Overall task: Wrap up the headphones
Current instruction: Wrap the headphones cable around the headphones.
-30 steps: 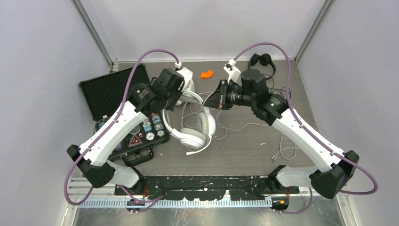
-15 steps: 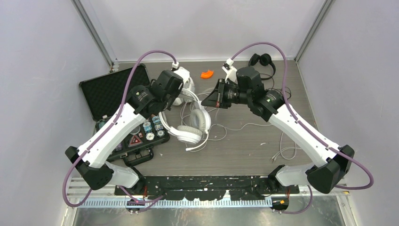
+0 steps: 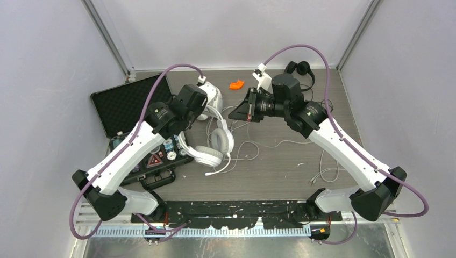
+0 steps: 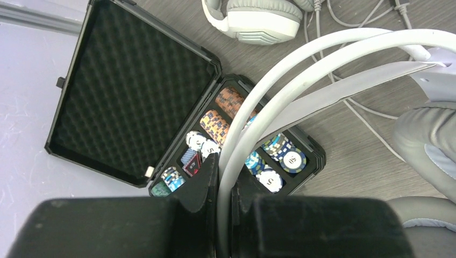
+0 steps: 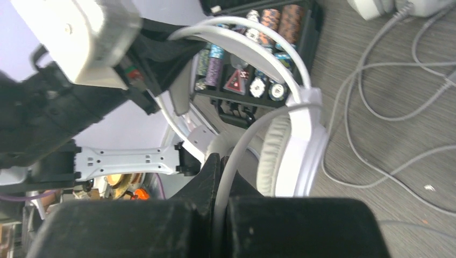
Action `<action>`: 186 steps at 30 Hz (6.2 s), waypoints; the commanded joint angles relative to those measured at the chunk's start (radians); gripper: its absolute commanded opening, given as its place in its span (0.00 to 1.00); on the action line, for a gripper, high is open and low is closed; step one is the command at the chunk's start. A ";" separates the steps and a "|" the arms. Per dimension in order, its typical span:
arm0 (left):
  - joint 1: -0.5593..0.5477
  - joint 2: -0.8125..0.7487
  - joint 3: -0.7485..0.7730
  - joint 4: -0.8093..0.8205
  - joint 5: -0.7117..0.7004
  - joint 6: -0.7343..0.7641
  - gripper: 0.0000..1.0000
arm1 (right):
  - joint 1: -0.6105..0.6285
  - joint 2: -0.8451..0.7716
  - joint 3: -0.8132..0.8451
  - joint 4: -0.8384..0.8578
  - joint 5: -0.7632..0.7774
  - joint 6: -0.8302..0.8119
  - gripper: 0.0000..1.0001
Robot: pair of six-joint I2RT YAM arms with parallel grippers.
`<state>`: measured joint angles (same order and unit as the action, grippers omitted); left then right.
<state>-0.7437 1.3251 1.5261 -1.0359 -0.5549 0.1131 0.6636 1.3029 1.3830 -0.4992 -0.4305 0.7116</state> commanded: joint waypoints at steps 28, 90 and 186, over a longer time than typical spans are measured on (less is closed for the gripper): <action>0.003 -0.097 -0.158 0.176 0.332 -0.092 0.00 | -0.083 0.023 0.012 0.331 -0.220 0.198 0.00; 0.164 -0.136 -0.228 0.749 1.454 -0.806 0.00 | -0.264 0.084 -0.279 0.942 -0.117 0.507 0.00; 0.222 0.166 0.048 0.155 -0.088 -0.515 0.00 | -0.004 0.185 0.022 0.448 -0.218 0.292 0.00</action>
<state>-0.5358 1.5162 1.5555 -0.9661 -0.6029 -0.3595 0.6498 1.4933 1.3396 -0.1062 -0.6601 1.0122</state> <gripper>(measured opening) 0.086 0.021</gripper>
